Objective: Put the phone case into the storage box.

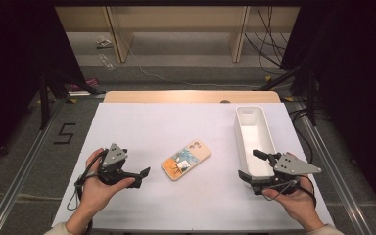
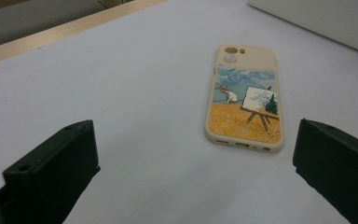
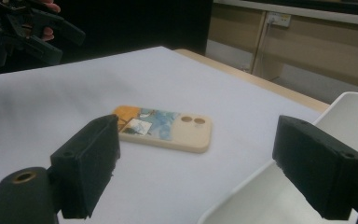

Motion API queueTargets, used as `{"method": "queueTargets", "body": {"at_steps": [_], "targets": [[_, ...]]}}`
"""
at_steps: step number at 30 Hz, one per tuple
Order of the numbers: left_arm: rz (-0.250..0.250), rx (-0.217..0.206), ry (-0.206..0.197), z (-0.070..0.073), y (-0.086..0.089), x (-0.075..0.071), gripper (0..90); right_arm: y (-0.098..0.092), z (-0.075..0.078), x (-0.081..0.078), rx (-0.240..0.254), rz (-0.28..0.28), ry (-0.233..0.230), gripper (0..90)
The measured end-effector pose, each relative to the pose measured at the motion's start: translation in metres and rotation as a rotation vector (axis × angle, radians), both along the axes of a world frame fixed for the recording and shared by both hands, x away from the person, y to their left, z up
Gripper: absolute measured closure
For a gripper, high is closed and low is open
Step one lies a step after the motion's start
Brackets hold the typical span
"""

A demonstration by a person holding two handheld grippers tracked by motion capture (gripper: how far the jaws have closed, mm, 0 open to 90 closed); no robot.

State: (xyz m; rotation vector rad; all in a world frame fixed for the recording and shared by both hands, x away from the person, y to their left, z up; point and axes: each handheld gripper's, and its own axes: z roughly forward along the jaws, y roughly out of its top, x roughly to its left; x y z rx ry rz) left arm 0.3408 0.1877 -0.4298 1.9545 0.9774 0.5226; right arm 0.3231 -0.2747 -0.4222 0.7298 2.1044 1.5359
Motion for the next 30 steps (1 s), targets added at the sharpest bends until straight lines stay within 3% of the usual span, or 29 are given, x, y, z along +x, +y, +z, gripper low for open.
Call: {"method": "queueTargets", "body": {"at_steps": [7, 14, 17, 21, 27, 30], "targets": [[-0.016, 0.010, 0.002, 0.001, -0.004, 0.000, 0.0, 0.001, 0.000, -0.001, 0.000, 0.001, 0.003, 15.6], [-0.027, 0.033, 0.037, 0.004, -0.013, 0.006, 0.0, 0.002, 0.000, -0.001, -0.002, 0.004, -0.002, 15.7], [-0.046, 0.037, 0.054, 0.005, -0.020, 0.008, 0.0, 0.003, 0.000, -0.001, -0.004, 0.002, -0.001, 15.7], [-0.089, 0.079, 0.091, 0.002, -0.037, 0.017, 0.0, 0.002, 0.000, -0.001, -0.004, 0.000, -0.001, 15.7], [-0.121, 0.102, 0.100, 0.002, -0.052, 0.027, 0.0, 0.002, -0.001, -0.001, -0.006, -0.002, 0.000, 15.7], [-0.139, 0.120, 0.124, 0.000, -0.061, 0.033, 0.0, 0.003, -0.002, 0.000, -0.006, -0.004, 0.008, 15.6]]}}
